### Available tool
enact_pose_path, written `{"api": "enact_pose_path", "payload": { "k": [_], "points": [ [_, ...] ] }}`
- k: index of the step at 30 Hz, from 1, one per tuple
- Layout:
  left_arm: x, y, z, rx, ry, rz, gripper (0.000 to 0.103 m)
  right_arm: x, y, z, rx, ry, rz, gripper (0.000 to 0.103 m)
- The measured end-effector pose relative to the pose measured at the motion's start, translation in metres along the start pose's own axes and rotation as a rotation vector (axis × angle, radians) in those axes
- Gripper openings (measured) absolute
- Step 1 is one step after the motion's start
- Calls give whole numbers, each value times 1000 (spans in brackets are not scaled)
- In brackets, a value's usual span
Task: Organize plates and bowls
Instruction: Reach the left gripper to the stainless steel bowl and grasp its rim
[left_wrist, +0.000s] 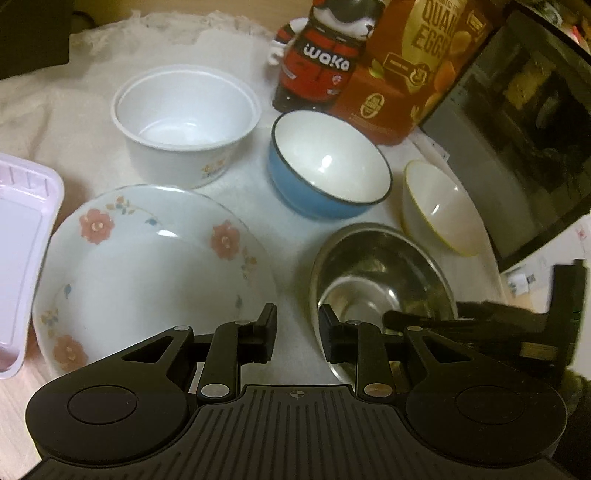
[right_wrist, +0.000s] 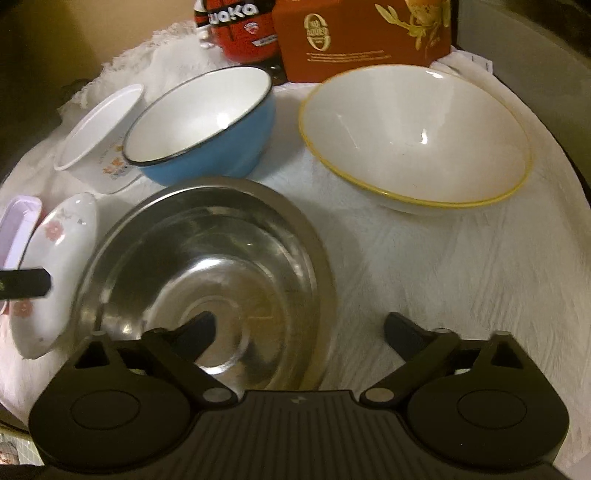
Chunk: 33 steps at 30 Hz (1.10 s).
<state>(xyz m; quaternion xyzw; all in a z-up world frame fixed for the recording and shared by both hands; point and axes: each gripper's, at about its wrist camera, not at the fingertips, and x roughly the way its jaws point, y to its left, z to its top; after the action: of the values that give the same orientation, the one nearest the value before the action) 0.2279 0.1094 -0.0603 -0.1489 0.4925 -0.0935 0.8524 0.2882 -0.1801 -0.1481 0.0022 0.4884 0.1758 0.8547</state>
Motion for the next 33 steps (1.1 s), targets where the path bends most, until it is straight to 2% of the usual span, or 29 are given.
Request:
{"api": "enact_pose_path", "payload": {
  "k": [5,8,10,17,20,26,30,33],
  "points": [
    [5,-3,0,42,1,25,28,-18,12,-5,-33,-78,-100,94],
    [16,-5,2,54,19,40,28,-21,11,-5,-2,-85,-84,91],
    [21,-5,5,48,19,39,29,-19,11,-4,8,-70,-73,86],
    [27,-4,11,7,31,-34,29,-13,13,-5,43,-55,-71,71],
    [25,-8,8,11,28,-59,29,-17,10,-6,54,-69,-64,70],
    [35,-17,5,50,44,41,28,-13,8,-7,63,-64,-58,70],
    [44,-17,8,26,63,3,28,-13,9,-6,55,-84,-68,70],
    [53,-27,13,56,72,10,33,-8,10,-2,43,-70,-58,50]
  ]
}}
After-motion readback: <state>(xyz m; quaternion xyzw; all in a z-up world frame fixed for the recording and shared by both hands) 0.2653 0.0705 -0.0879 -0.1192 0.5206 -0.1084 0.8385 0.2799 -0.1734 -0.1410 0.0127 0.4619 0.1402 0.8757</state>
